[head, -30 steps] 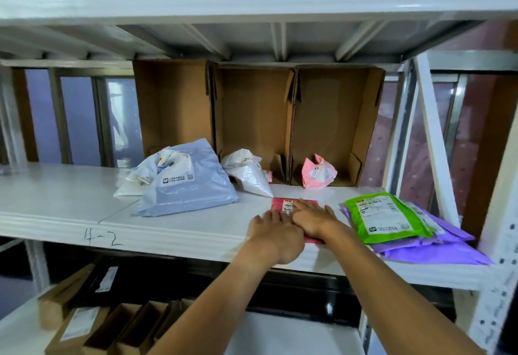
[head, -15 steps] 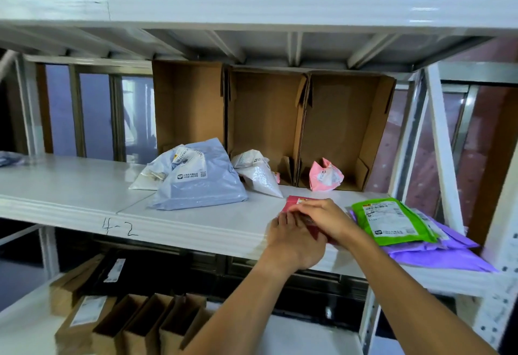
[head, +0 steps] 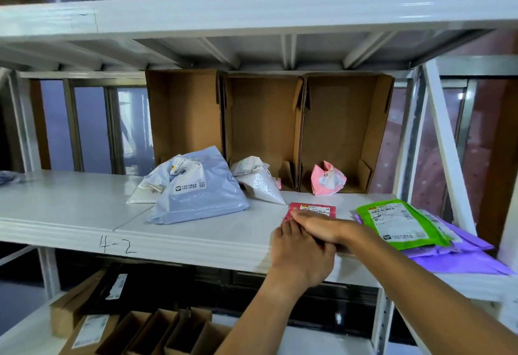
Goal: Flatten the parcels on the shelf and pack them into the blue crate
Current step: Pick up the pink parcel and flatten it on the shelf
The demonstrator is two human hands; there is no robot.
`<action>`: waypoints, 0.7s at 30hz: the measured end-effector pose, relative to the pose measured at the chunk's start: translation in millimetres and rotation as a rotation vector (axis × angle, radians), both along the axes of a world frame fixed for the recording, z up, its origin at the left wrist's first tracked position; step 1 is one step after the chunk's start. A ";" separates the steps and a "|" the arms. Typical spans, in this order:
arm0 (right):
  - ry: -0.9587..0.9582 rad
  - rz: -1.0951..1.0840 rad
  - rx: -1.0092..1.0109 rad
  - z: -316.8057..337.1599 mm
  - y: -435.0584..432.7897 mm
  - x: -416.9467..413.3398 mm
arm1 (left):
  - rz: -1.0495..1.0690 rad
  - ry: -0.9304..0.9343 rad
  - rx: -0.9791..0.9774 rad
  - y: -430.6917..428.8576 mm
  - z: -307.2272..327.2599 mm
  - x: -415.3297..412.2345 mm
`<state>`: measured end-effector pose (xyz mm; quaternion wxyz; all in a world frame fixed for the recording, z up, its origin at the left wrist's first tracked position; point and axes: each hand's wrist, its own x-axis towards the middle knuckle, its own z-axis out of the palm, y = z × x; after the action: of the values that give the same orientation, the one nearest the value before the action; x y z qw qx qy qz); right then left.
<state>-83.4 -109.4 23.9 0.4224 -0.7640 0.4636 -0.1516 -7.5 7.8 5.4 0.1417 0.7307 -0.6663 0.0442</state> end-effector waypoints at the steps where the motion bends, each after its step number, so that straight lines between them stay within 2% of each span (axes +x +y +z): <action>1: 0.009 -0.017 -0.005 -0.5 -2.2 0.0 | 0.002 0.000 -0.006 0.5 -0.1 -0.2; 4: 0.073 0.000 -0.086 -1.0 -10.3 -0.3 | 0.000 0.005 -0.017 -0.2 -1.4 -0.3; 9: 0.330 0.121 -0.357 -0.6 -26.3 3.1 | 0.008 -0.008 -0.031 -3.5 -3.7 0.4; 21: 0.450 0.133 -0.437 -4.6 -62.0 8.3 | 0.014 0.000 -0.020 -0.7 -4.8 0.2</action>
<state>-75.1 -171.4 19.3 0.1444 -0.8796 0.4510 -0.0467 -7.3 7.1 0.6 0.1486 0.7338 -0.6609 0.0518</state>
